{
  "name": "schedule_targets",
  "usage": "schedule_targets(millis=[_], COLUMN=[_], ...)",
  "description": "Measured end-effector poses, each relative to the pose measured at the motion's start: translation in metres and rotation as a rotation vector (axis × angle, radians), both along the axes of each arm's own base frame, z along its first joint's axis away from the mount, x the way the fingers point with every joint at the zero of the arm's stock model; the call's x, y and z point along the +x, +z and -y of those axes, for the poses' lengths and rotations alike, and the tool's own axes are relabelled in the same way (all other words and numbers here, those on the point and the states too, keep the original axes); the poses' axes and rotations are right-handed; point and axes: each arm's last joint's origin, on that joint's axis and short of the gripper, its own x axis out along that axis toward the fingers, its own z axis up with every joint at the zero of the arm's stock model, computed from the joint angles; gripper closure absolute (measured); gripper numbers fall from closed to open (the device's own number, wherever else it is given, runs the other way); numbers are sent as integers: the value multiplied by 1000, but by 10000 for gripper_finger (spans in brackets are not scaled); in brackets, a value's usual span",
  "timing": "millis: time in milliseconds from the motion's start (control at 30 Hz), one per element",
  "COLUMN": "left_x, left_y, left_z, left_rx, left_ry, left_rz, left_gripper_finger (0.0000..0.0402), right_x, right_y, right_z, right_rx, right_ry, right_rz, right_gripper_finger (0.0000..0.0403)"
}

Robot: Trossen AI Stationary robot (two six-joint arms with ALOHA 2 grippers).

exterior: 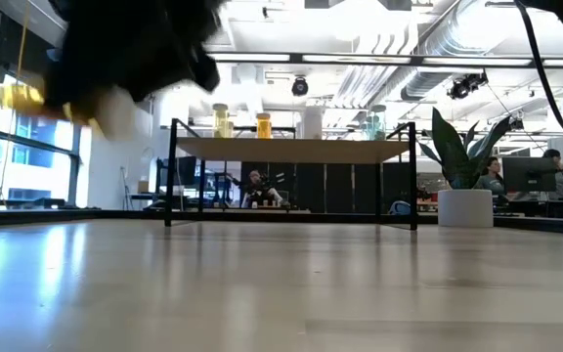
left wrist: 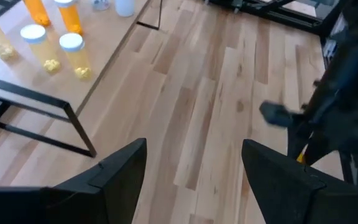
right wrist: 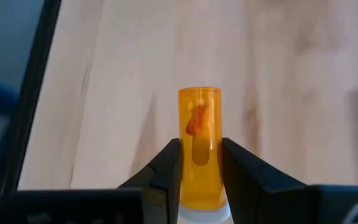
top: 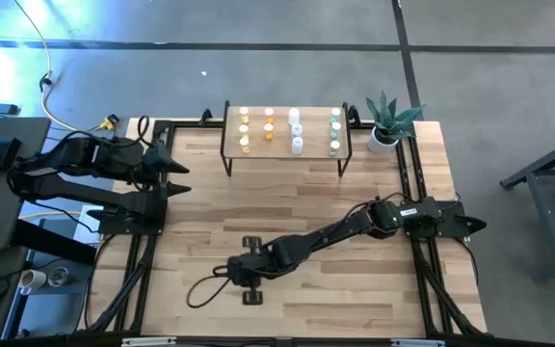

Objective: Pick and place medicine bottles onto shelf by color
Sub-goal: Put the orange pill bottle on the shelf and align it to the other orange pill bottle

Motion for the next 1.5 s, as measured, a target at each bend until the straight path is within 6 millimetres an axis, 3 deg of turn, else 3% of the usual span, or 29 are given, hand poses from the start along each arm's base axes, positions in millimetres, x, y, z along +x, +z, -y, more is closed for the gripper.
schedule_targets(millis=[133, 333, 700, 1100, 1500], left_x=[-2, -3, 4, 24, 50], left_y=[-1, -3, -5, -12, -23], left_z=[1, 5, 7, 7, 6], left_rx=[-27, -138, -399, -597, -649], left_ry=[-30, -84, -12, 99, 89], left_rz=[-19, -29, -41, -117, -229], left_gripper_finger=[147, 147, 147, 147, 147], right_x=[3, 6, 9, 19, 30], right_y=[27, 42, 48, 61, 81], right_z=[3, 8, 22, 36, 39], right_rx=[-65, -142, -566, -1082, -1342], right_ry=[-80, -108, 76, 192, 278], right_rz=[90, 183, 211, 208, 272], right_gripper_finger=[320, 320, 320, 320, 320])
